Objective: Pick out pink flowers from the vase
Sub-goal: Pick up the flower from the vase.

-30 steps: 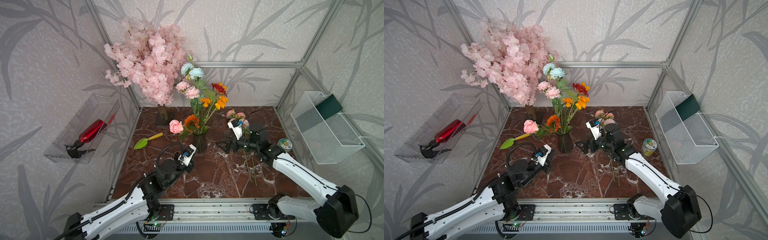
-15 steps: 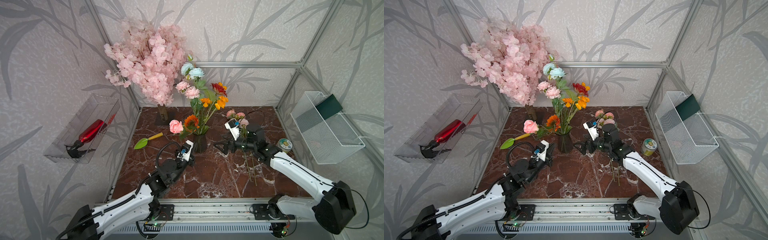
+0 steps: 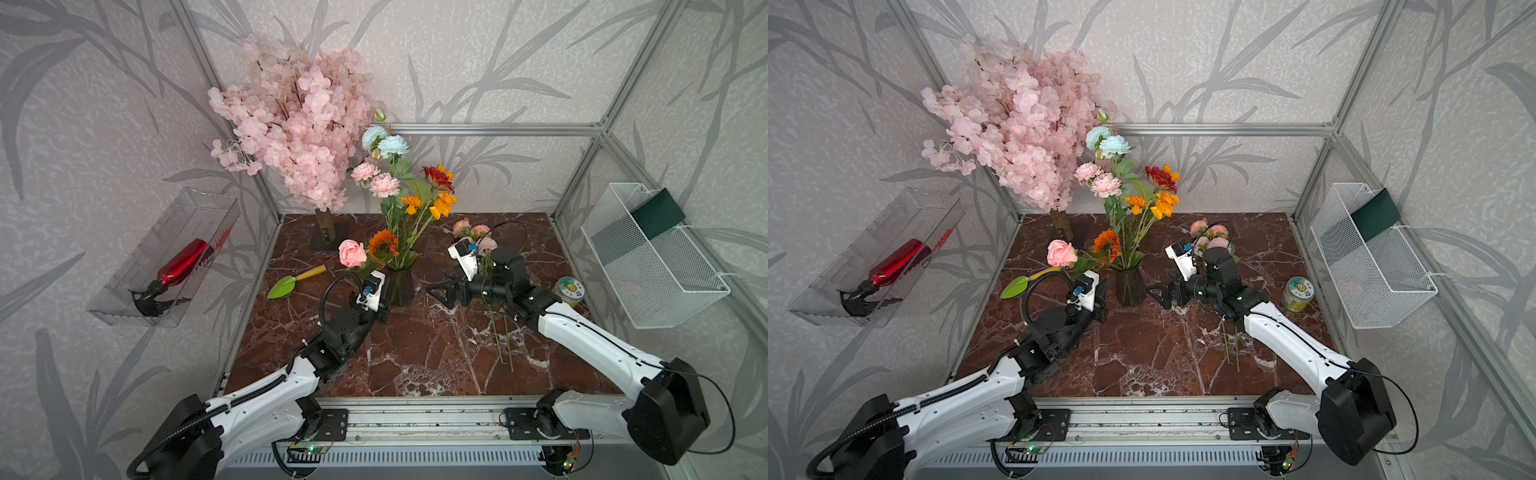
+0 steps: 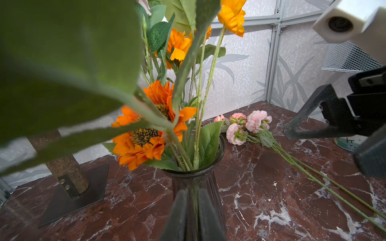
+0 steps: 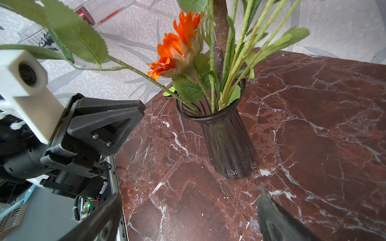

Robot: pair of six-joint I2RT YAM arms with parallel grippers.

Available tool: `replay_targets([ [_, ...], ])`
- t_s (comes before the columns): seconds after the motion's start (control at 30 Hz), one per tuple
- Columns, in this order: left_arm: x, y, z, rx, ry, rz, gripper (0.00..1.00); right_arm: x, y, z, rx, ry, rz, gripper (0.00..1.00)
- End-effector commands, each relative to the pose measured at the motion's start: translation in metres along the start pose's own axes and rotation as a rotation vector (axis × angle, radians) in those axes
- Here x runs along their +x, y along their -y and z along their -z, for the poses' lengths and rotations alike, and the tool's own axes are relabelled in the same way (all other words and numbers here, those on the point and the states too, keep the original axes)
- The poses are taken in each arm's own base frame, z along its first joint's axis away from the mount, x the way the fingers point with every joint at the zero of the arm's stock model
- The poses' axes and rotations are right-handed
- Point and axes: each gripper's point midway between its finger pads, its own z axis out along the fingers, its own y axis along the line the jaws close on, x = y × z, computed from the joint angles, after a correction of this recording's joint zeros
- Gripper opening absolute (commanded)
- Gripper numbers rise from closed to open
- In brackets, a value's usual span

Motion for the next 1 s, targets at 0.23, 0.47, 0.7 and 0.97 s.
replay_targets([
  [0.23, -0.029, -0.003, -0.014, -0.007, 0.072, 0.041, 0.20, -0.013, -0.008, -0.002, -0.031, 0.020, 0.026, 0.99],
  [0.47, -0.028, -0.006, -0.021, -0.024, 0.065, 0.039, 0.21, -0.011, -0.006, -0.003, -0.025, 0.016, 0.023, 0.99],
  [0.7, -0.030, -0.010, -0.026, -0.037, 0.072, 0.041, 0.21, -0.013, -0.006, -0.003, -0.025, 0.017, 0.028, 0.99],
  [0.97, -0.031, -0.010, -0.037, -0.044, 0.076, 0.039, 0.22, -0.011, -0.006, -0.001, -0.020, 0.013, 0.027, 0.99],
])
